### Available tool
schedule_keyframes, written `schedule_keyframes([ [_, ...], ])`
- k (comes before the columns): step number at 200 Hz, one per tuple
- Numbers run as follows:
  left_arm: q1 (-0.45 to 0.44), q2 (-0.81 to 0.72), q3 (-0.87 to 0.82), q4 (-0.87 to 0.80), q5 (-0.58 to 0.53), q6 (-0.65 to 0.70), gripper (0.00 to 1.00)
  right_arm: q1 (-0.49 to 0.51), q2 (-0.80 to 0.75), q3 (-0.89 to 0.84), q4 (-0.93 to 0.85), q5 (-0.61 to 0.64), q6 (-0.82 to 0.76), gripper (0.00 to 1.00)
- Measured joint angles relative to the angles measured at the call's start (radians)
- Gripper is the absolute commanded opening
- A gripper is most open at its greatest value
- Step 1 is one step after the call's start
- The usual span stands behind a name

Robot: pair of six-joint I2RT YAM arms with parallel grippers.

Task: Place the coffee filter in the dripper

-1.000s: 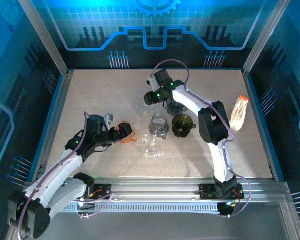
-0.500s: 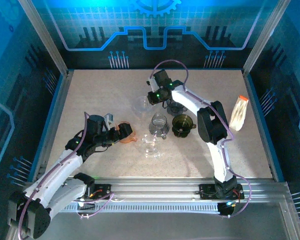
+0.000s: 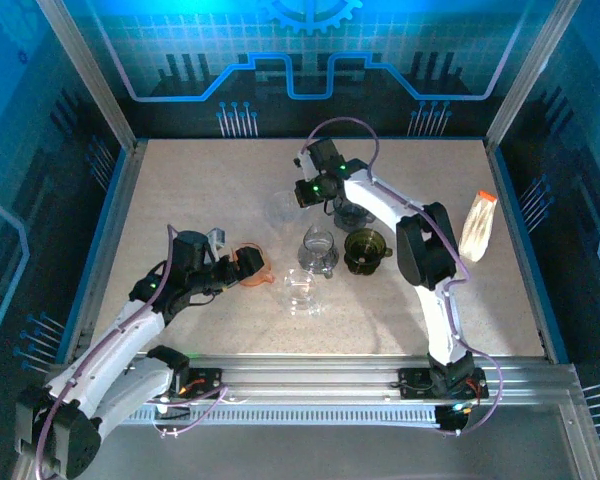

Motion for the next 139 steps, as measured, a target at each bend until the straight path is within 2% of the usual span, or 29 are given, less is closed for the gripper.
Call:
schedule_keyframes([
  [76,0.001,-0.024,0.0,-0.025,-0.024,0.0,0.99,-0.014,-0.134,-0.018,-0.015,-0.046,0.088,0.0],
  [139,0.006,-0.113,0.034,-0.095,-0.079,0.009,0.99,-0.014,-0.426,-0.212,-0.076,-0.074,0.129,0.0],
])
